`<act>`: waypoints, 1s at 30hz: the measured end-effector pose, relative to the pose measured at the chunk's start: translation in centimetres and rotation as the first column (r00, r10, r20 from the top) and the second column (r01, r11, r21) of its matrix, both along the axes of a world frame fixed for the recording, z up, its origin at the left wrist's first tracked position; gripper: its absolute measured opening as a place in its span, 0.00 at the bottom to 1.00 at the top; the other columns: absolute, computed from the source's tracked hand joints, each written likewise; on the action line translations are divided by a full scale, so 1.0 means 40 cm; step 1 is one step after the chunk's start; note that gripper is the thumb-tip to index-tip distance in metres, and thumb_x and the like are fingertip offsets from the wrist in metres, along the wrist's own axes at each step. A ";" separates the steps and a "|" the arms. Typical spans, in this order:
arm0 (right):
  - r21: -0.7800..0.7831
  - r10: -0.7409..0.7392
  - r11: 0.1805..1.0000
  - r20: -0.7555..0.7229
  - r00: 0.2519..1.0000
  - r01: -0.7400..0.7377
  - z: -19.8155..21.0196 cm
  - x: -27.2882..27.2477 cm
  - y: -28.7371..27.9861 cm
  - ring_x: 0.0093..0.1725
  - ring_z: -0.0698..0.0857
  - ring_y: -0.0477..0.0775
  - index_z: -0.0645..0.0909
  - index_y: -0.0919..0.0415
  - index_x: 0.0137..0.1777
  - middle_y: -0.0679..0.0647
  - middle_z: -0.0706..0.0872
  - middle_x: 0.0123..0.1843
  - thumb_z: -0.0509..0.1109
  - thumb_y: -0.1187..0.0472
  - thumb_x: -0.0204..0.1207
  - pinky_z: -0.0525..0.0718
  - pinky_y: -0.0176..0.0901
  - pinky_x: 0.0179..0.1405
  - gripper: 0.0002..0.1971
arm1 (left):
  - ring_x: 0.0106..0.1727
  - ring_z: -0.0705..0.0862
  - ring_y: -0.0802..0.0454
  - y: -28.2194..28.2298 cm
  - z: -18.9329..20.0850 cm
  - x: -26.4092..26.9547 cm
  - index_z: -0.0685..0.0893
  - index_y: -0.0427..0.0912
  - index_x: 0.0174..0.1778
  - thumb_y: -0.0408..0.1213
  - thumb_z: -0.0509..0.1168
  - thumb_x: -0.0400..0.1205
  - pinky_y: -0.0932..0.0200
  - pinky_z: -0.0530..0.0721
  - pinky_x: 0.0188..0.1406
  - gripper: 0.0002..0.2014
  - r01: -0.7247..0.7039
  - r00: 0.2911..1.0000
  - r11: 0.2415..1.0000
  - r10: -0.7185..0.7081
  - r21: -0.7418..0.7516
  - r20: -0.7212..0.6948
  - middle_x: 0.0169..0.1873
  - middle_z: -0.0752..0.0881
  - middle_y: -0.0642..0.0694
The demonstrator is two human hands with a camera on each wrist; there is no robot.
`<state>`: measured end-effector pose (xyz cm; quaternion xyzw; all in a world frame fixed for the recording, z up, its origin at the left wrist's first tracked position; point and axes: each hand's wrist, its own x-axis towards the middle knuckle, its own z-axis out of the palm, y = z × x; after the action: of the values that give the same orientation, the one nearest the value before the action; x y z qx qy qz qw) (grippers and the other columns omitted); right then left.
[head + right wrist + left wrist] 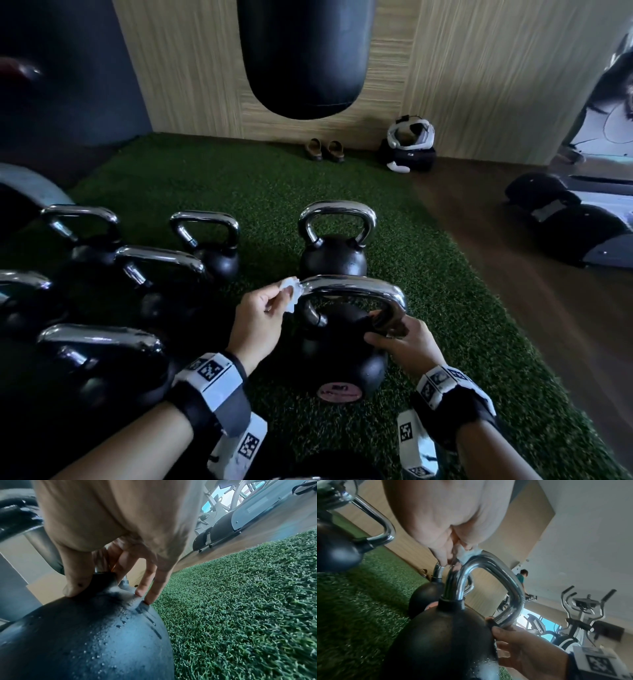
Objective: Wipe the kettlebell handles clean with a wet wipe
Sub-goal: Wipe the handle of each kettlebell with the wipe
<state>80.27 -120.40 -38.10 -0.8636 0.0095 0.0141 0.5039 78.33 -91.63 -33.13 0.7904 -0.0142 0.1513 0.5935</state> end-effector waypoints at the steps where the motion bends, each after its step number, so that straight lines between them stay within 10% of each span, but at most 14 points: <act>1: -0.006 0.003 1.000 0.002 1.000 -0.003 -0.001 0.001 -0.001 0.48 0.93 0.42 0.92 0.42 0.49 0.40 0.95 0.44 0.87 0.39 0.53 0.90 0.56 0.60 0.23 | 0.59 0.91 0.62 0.002 -0.007 -0.002 0.92 0.45 0.64 0.37 0.66 0.90 0.56 0.88 0.65 0.12 0.002 1.000 0.999 -0.002 -0.042 -0.010 0.54 0.94 0.59; 10: -0.069 0.006 0.998 -0.005 1.000 -0.006 0.015 -0.003 0.002 0.49 0.93 0.42 0.91 0.45 0.49 0.42 0.95 0.44 0.88 0.41 0.56 0.90 0.54 0.60 0.22 | 0.54 0.92 0.47 -0.023 -0.138 -0.016 0.95 0.58 0.43 0.38 0.67 0.89 0.32 0.87 0.66 0.15 0.002 0.972 0.983 -0.045 -0.185 -0.229 0.44 0.95 0.51; 14: -0.073 -0.002 0.997 -0.010 1.000 0.001 0.019 -0.010 0.004 0.49 0.93 0.42 0.91 0.46 0.50 0.42 0.95 0.45 0.87 0.37 0.53 0.90 0.54 0.59 0.26 | 0.47 0.91 0.51 -0.022 -0.151 -0.016 0.92 0.46 0.44 0.40 0.66 0.90 0.33 0.89 0.59 0.12 0.012 0.984 0.995 -0.028 -0.095 -0.178 0.41 0.94 0.46; 22: 0.033 0.022 0.999 0.005 1.000 -0.022 0.023 -0.021 0.008 0.52 0.93 0.44 0.92 0.45 0.54 0.43 0.96 0.48 0.87 0.38 0.51 0.89 0.58 0.63 0.29 | 0.36 0.90 0.65 -0.040 -0.118 -0.040 0.91 0.49 0.36 0.50 0.71 0.85 0.71 0.83 0.37 0.14 -0.014 0.997 0.995 0.020 0.097 -0.068 0.33 0.93 0.58; 27: 0.012 -0.016 1.000 0.010 1.000 0.016 0.025 -0.030 0.005 0.51 0.93 0.45 0.92 0.43 0.51 0.43 0.95 0.46 0.87 0.29 0.45 0.89 0.57 0.61 0.34 | 0.33 0.88 0.71 -0.054 -0.128 -0.033 0.91 0.50 0.38 0.48 0.71 0.86 0.80 0.76 0.33 0.12 -0.099 0.995 0.976 0.096 0.194 0.025 0.27 0.89 0.62; 30: -0.053 -0.031 0.998 0.009 0.999 0.031 0.045 -0.050 -0.001 0.45 0.93 0.41 0.93 0.45 0.45 0.41 0.95 0.42 0.92 0.41 0.50 0.90 0.45 0.53 0.23 | 0.36 0.87 0.75 -0.061 -0.128 -0.013 0.91 0.50 0.38 0.47 0.71 0.86 0.83 0.75 0.35 0.12 -0.098 0.995 0.976 0.100 0.195 -0.001 0.27 0.87 0.64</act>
<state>78.29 -120.45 -36.30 -0.8764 0.0212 0.0025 0.4810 77.80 -94.05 -38.27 0.8453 0.0135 0.1742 0.5050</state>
